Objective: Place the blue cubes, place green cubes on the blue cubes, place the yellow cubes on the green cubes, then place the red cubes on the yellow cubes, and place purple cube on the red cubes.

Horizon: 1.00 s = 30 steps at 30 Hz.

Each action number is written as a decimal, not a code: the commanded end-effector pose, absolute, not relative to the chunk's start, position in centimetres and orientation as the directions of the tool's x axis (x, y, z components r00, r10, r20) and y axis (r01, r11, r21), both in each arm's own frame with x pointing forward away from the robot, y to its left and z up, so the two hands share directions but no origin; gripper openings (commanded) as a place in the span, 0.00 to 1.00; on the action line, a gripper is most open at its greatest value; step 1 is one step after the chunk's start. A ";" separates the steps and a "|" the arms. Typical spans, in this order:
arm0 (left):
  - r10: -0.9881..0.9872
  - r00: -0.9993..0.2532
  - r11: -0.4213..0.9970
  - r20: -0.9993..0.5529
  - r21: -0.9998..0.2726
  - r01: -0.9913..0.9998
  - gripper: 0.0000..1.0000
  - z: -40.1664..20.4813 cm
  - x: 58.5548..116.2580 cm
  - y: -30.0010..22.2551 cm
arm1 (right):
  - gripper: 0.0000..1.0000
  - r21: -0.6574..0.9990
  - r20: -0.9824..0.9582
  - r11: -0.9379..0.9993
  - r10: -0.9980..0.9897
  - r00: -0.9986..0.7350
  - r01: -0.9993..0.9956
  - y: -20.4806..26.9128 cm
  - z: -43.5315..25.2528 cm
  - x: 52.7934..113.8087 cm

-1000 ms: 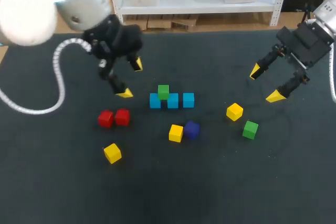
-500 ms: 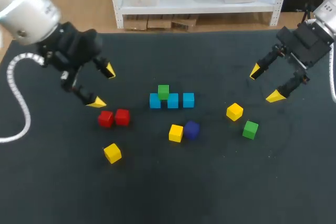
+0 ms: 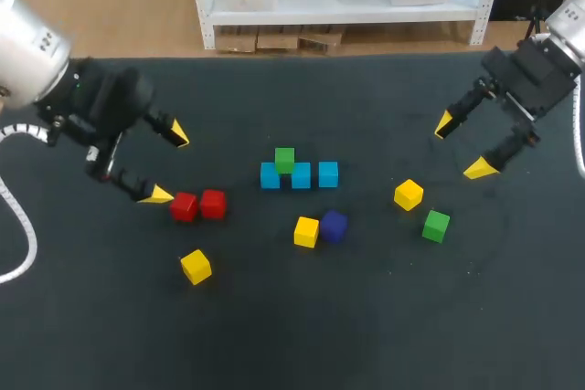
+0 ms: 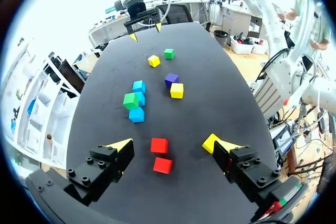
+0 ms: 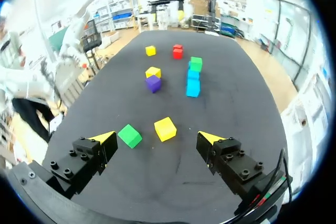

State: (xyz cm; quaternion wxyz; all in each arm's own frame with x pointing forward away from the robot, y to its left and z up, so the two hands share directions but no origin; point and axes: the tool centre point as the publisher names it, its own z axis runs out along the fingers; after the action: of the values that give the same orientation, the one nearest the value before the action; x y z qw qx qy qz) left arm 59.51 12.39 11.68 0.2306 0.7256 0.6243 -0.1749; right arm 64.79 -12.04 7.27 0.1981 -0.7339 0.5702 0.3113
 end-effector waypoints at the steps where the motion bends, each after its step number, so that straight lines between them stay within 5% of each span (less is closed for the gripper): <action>1: 0.822 0.162 -0.107 -0.547 0.132 0.985 1.00 11.6 59.2 12.6 | 1.00 0.038 -0.652 -0.314 -0.727 0.215 -0.949 -12.1 6.6 63.7; 14: 0.822 0.162 -0.107 -0.547 0.132 0.985 1.00 11.6 59.2 12.6 | 1.00 -0.011 -0.654 -0.737 -0.505 0.563 -0.675 -13.0 4.8 58.4; 30: 0.822 0.162 -0.107 -0.547 0.132 0.985 1.00 11.6 59.2 12.6 | 1.00 -0.023 -0.626 -0.882 -0.354 0.695 -0.470 -10.6 2.1 59.5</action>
State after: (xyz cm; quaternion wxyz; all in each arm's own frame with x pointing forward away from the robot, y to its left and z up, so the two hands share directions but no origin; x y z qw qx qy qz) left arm 59.27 12.46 11.67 0.2361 0.7237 0.6254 -0.1715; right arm 58.33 -10.96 2.73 0.1139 -0.9176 0.2368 0.2982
